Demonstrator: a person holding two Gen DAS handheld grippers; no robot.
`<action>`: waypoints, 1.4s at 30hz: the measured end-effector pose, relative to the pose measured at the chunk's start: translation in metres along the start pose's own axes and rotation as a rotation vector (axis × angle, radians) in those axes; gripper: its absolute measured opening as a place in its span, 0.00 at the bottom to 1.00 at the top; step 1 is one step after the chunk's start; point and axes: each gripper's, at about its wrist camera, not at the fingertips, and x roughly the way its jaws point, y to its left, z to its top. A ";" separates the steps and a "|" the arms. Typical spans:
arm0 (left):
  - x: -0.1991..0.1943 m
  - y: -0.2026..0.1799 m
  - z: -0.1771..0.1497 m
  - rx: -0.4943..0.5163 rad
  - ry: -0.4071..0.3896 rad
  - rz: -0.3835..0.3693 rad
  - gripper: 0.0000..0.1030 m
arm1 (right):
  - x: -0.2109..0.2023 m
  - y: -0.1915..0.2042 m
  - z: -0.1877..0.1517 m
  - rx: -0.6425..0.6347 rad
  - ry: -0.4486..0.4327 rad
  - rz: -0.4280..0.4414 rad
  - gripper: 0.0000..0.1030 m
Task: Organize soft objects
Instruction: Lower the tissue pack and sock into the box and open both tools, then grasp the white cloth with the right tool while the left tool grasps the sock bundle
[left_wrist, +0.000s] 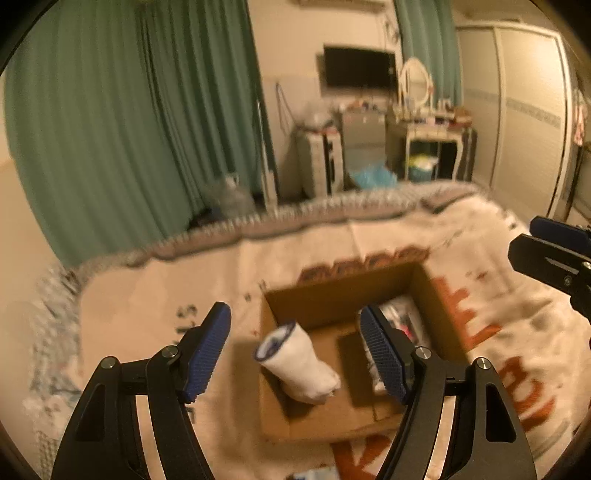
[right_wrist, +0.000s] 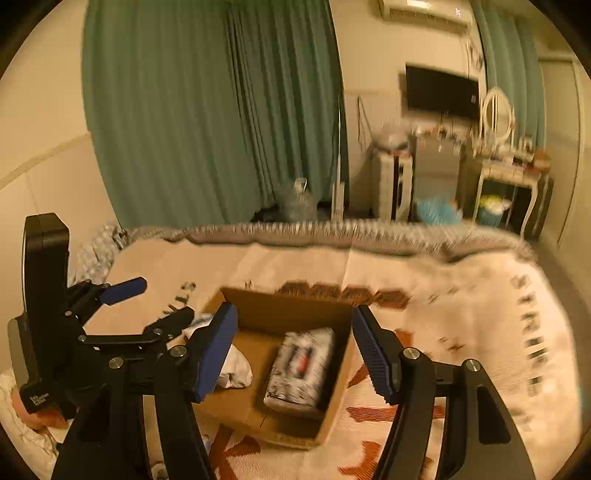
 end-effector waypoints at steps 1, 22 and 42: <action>-0.015 -0.001 0.003 -0.001 -0.020 0.001 0.72 | -0.025 0.006 0.006 -0.014 -0.025 -0.017 0.63; -0.157 -0.006 -0.096 -0.045 -0.059 -0.022 0.90 | -0.211 0.073 -0.072 -0.151 -0.002 -0.051 0.92; -0.048 -0.017 -0.246 -0.047 0.246 0.038 0.90 | -0.018 0.089 -0.275 -0.111 0.507 0.069 0.78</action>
